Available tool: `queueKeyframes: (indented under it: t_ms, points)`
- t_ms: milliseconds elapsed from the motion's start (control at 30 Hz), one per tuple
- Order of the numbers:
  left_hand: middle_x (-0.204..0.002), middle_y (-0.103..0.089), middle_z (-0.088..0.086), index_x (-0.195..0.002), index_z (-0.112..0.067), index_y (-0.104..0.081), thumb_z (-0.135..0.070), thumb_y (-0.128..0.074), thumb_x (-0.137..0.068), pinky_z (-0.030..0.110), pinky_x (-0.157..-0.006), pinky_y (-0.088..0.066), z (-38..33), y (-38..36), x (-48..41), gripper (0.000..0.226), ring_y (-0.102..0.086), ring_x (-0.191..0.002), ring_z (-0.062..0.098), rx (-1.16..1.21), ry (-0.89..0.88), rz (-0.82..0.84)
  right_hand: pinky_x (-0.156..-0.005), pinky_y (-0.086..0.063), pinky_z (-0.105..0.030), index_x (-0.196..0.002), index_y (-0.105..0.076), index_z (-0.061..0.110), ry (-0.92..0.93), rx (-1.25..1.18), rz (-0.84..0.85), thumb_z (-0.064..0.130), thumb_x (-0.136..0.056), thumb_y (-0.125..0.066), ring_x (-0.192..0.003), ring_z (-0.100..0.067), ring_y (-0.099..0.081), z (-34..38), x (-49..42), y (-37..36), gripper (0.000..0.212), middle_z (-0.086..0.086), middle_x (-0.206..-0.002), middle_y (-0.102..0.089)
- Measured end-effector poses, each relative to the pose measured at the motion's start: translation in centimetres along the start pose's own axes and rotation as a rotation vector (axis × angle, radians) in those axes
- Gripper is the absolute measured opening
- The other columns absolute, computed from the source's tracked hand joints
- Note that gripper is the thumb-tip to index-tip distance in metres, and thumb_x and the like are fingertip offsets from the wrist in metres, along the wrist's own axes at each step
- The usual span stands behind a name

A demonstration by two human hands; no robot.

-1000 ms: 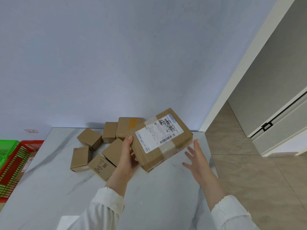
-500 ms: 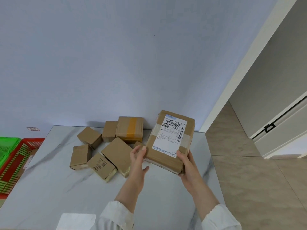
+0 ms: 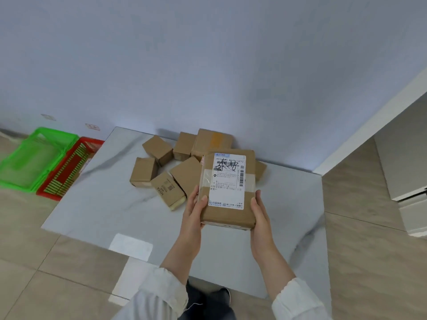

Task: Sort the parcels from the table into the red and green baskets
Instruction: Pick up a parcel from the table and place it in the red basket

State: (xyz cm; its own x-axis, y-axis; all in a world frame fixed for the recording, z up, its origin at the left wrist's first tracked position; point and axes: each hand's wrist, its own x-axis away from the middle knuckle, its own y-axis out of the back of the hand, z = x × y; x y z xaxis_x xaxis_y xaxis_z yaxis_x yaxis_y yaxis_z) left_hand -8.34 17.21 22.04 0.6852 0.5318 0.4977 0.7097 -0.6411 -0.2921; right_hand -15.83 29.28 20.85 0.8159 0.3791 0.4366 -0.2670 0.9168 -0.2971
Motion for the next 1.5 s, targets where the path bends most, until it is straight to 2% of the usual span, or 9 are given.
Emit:
queueKeyframes:
  t_ms: [300, 400, 500, 700, 800, 933, 1167, 1367, 1500]
  points:
    - [-0.129, -0.055, -0.007, -0.138, -0.036, -0.037, -0.033, -0.048, -0.094, 0.024, -0.081, -0.044, -4.0, 11.4, 3.0, 0.046, -0.056, -0.104, 0.004, 0.077, -0.059, -0.194, -0.105, -0.039, -0.036, -0.138, -0.039, 0.037, -0.088, 0.146, 0.214, 0.041, -0.094, -0.046, -0.118, -0.009, -0.052, -3.8, 1.9, -11.7, 0.045, 0.016, -0.128, -0.056]
    - [-0.132, -0.051, -0.007, -0.141, -0.034, -0.034, -0.034, -0.049, -0.094, 0.024, -0.079, -0.044, -5.7, 17.3, 4.3, 0.05, -0.054, -0.103, 0.003, 0.14, -0.081, -0.261, -0.109, -0.036, -0.041, -0.14, -0.039, 0.035, -0.108, 0.228, 0.295, 0.051, -0.086, -0.052, -0.126, -0.014, -0.048, -6.0, 3.3, -17.4, 0.058, 0.009, -0.136, -0.053]
    - [-0.134, -0.049, -0.007, -0.142, -0.034, -0.033, -0.035, -0.05, -0.094, 0.023, -0.075, -0.044, -6.9, 24.4, 5.4, 0.052, -0.053, -0.104, 0.003, 0.206, -0.093, -0.326, -0.11, -0.035, -0.042, -0.138, -0.042, 0.029, -0.135, 0.245, 0.304, 0.042, -0.092, -0.051, -0.126, -0.017, -0.048, -9.6, 4.8, -23.5, 0.049, 0.003, -0.136, -0.053]
    - [-0.133, -0.05, -0.01, -0.143, -0.034, -0.034, -0.039, -0.052, -0.091, 0.032, -0.098, -0.042, -8.9, 38.4, 7.4, 0.055, -0.052, -0.114, 0.011, 0.27, -0.099, -0.426, -0.107, -0.037, -0.042, -0.133, -0.045, 0.023, -0.197, 0.353, 0.384, 0.04, -0.093, -0.049, -0.122, -0.021, -0.05, -17.2, 8.4, -35.1, 0.044, -0.003, -0.132, -0.054]
    - [-0.139, -0.048, -0.006, -0.142, -0.035, -0.035, -0.041, -0.051, -0.091, 0.033, -0.098, -0.043, -9.8, 43.8, 7.6, 0.053, -0.05, -0.12, 0.014, 0.291, -0.077, -0.469, -0.106, -0.038, -0.039, -0.132, -0.043, 0.024, -0.229, 0.406, 0.427, 0.041, -0.093, -0.048, -0.123, -0.019, -0.049, -19.6, 9.5, -40.1, 0.042, -0.001, -0.132, -0.054]
    - [-0.136, -0.051, -0.007, -0.141, -0.035, -0.036, -0.041, -0.048, -0.092, 0.027, -0.08, -0.045, -11.3, 50.0, 6.2, 0.051, -0.053, -0.112, 0.009, 0.329, -0.072, -0.511, -0.108, -0.036, -0.041, -0.129, -0.042, 0.027, -0.248, 0.479, 0.462, 0.043, -0.093, -0.046, -0.123, -0.017, -0.049, -22.5, 9.2, -46.3, 0.04, 0.001, -0.132, -0.053]
    - [-0.136, -0.051, -0.007, -0.14, -0.035, -0.037, -0.041, -0.048, -0.093, 0.027, -0.076, -0.045, -17.2, 59.5, 1.5, 0.049, -0.054, -0.106, 0.005, 0.318, -0.081, -0.564, -0.099, -0.043, -0.038, -0.133, -0.038, 0.025, -0.295, 0.468, 0.53, 0.042, -0.094, -0.045, -0.115, -0.017, -0.054, -26.2, 6.0, -58.0, 0.044, 0.001, -0.125, -0.056]
    - [-0.138, -0.048, -0.005, -0.144, -0.031, -0.032, -0.04, -0.048, -0.093, 0.036, -0.102, -0.042, -23.3, 65.6, -3.2, 0.054, -0.051, -0.114, 0.011, 0.288, -0.061, -0.59, -0.106, -0.039, -0.042, -0.138, -0.037, 0.025, -0.316, 0.426, 0.559, 0.037, -0.093, -0.049, -0.117, -0.017, -0.053, -27.3, 2.2, -67.1, 0.049, 0.001, -0.129, -0.055]
    - [-0.133, -0.053, -0.004, -0.14, -0.029, -0.036, -0.038, -0.05, -0.093, 0.035, -0.097, -0.044, -26.4, 68.9, -6.8, 0.05, -0.055, -0.107, 0.009, 0.26, -0.031, -0.549, -0.107, -0.038, -0.046, -0.139, -0.037, 0.025, -0.304, 0.428, 0.552, 0.04, -0.083, -0.063, -0.121, -0.019, -0.051, -27.9, -0.4, -71.6, 0.064, 0.002, -0.133, -0.053]
